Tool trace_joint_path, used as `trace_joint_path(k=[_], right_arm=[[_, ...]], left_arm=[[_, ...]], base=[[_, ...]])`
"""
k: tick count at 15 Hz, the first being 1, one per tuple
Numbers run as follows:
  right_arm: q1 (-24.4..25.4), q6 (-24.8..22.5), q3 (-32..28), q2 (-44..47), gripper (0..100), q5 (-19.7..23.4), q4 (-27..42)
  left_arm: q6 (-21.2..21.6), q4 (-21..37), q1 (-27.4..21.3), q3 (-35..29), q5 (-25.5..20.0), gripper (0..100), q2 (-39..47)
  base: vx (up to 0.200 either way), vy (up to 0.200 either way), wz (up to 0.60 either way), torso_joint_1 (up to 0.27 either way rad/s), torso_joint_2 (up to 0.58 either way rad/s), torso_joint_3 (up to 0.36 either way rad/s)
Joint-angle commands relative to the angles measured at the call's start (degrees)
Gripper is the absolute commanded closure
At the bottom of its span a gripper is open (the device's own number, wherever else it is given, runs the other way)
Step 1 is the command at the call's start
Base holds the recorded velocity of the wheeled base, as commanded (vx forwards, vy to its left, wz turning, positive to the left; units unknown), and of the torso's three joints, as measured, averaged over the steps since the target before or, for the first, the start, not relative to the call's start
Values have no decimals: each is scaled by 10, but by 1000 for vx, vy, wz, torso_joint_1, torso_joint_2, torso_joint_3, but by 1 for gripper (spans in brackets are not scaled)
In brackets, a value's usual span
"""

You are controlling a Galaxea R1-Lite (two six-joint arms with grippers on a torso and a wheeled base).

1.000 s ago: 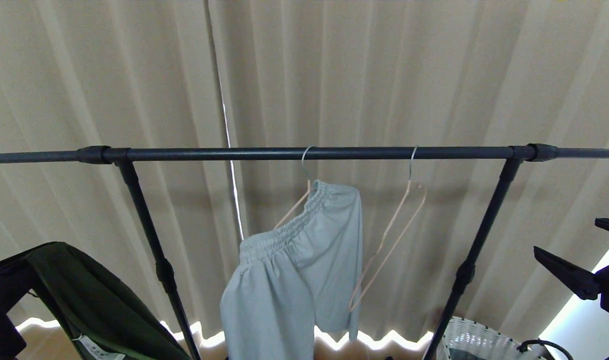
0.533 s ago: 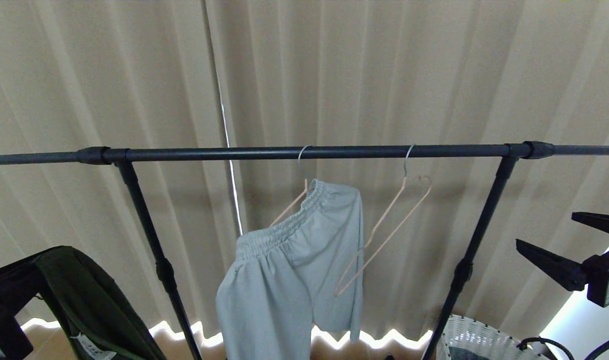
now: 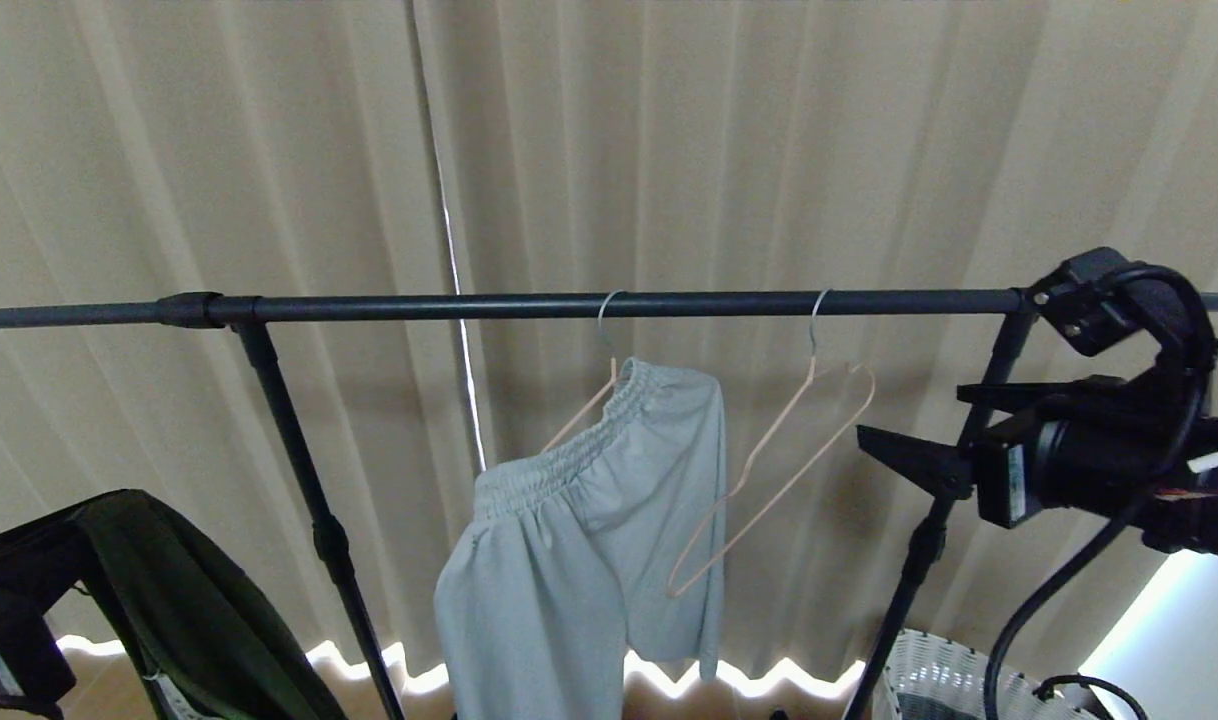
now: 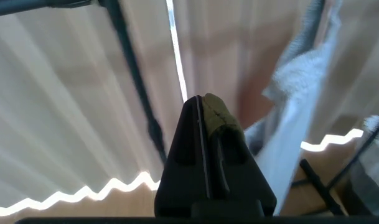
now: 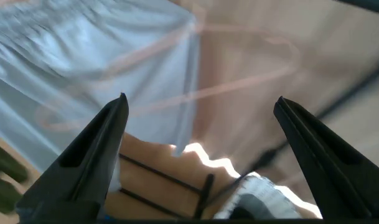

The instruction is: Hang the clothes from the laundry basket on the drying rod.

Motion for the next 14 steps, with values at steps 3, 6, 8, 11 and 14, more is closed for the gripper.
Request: trace_joint_path(k=[3,6,8,11,14], right_arm=[[23,9,-52,102,0,-19,-1],[30,21,-78,153,0,-19,-2],[31,37,-96,183,0,-32,-1],[40,54,-122,221,0,-64,-1],[40,57,-118,222,0,-72,2]], left_arm=[[1,-1,16,-4,0,100,6],[1,-1,16,-4,0,100,9],[1,-1,16,-2,0,100,7],[1,-1,14,-2,-1,100,9],[1,-1,14,-2,-1,100,9]], base=[[0,0,0,0,0,0],[0,0,0,0,0,0],[0,0,0,0,0,0],[0,0,0,0,0,0],[0,0,0,0,0,0]])
